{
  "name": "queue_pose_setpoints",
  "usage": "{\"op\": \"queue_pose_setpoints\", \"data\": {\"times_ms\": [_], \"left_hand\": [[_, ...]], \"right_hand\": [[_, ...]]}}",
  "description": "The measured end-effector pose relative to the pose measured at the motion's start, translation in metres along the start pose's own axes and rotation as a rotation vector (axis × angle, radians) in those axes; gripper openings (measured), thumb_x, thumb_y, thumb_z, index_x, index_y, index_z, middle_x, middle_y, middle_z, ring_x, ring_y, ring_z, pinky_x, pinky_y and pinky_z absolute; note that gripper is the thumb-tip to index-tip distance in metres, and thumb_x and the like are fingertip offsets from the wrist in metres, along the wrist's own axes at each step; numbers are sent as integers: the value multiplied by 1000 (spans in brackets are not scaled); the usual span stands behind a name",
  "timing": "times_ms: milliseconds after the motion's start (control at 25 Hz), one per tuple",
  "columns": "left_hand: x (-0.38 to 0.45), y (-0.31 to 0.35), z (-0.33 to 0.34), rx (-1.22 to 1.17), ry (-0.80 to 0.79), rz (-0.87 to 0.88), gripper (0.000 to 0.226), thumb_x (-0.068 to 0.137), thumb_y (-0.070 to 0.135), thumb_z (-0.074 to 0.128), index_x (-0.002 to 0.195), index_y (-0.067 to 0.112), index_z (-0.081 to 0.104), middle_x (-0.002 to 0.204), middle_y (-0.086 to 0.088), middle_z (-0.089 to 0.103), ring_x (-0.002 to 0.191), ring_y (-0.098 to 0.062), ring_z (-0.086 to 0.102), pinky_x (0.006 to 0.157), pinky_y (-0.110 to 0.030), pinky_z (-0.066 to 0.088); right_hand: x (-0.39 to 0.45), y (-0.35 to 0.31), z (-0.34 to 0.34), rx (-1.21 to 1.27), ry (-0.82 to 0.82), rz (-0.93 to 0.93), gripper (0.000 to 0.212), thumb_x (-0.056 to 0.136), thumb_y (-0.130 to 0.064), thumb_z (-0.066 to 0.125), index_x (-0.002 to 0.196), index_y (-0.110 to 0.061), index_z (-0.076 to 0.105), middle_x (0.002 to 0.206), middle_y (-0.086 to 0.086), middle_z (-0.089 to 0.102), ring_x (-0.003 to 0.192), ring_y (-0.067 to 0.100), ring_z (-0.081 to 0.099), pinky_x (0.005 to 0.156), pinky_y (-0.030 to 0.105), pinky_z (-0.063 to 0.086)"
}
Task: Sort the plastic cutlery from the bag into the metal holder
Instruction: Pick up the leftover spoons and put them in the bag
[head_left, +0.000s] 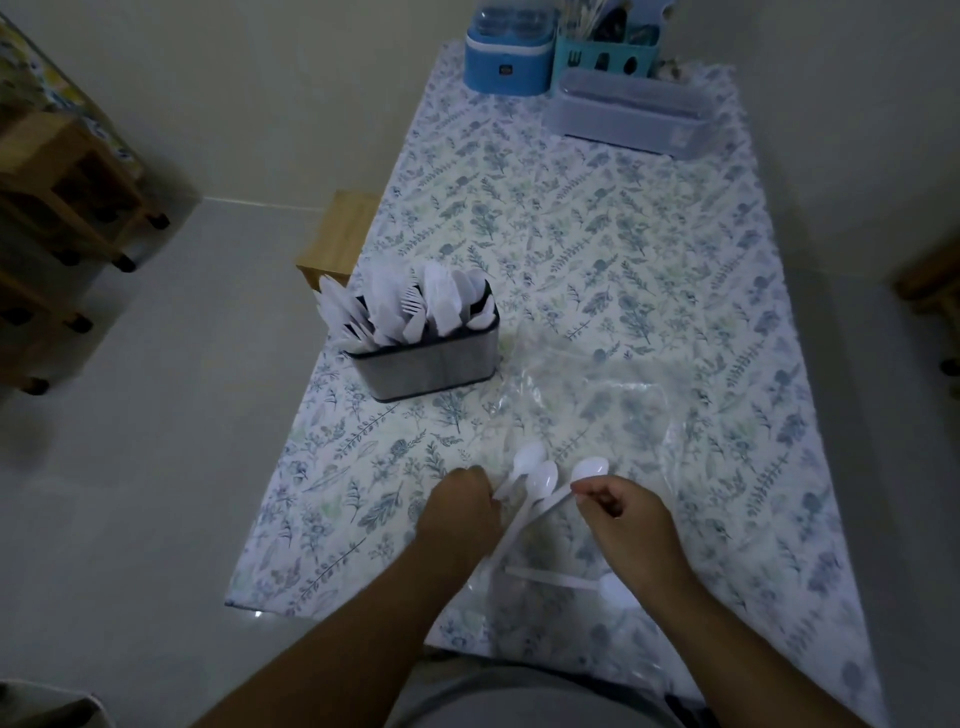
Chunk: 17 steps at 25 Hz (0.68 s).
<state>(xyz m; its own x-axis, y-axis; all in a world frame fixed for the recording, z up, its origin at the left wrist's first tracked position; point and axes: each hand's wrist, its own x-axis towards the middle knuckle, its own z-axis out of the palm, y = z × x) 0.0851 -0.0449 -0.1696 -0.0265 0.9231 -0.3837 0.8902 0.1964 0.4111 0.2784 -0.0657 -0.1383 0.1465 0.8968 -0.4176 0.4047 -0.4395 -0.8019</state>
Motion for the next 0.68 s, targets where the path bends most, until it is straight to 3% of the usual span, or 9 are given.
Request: {"op": "queue_pose_setpoints", "data": {"times_ms": [80,160,280,400,560,680], "left_hand": [[2,1,-2,109,34,31,15,97,19,52,101,9,63,97,-8,66,88,-22,65,72,-31,53],[0,3,-6,116,72,60,13,98,12,50,99,9,63,93,-7,66,81,-18,65,66,-27,53],[-19,16,-13,-120,67,171,18,99,14,51,89,11,66,81,-1,65,69,-12,59,60,-21,46],[-41,35,-9,-273,-48,316,17,96,14,55,86,11,69,70,10,57,62,-1,54,60,-11,40],[-31,21,3,-162,35,161,8,92,18,63,98,15,59,87,5,55,80,-12,54,70,-24,48],[-30,11,7,-219,18,17,10,92,15,65,93,19,56,85,5,61,77,-11,60,69,-27,55]], "right_hand": [[-4,5,1,23,-22,32,17,95,-15,65,99,-27,76,91,-13,74,79,-5,67,64,7,49],[-6,3,4,59,-35,51,17,95,-15,65,101,-27,77,89,-9,75,79,5,70,64,15,54],[-6,-7,10,186,-52,92,19,94,-19,68,110,-29,70,96,-6,76,87,14,72,83,36,61],[-5,-11,14,375,-82,199,23,93,-14,69,110,-29,68,97,1,79,92,18,75,86,36,61],[-4,1,12,488,-42,299,33,91,-6,64,120,-22,64,99,12,75,80,27,73,64,36,59],[-7,8,7,506,-42,350,33,95,-6,59,123,-24,60,105,13,71,69,22,61,54,32,48]]}}
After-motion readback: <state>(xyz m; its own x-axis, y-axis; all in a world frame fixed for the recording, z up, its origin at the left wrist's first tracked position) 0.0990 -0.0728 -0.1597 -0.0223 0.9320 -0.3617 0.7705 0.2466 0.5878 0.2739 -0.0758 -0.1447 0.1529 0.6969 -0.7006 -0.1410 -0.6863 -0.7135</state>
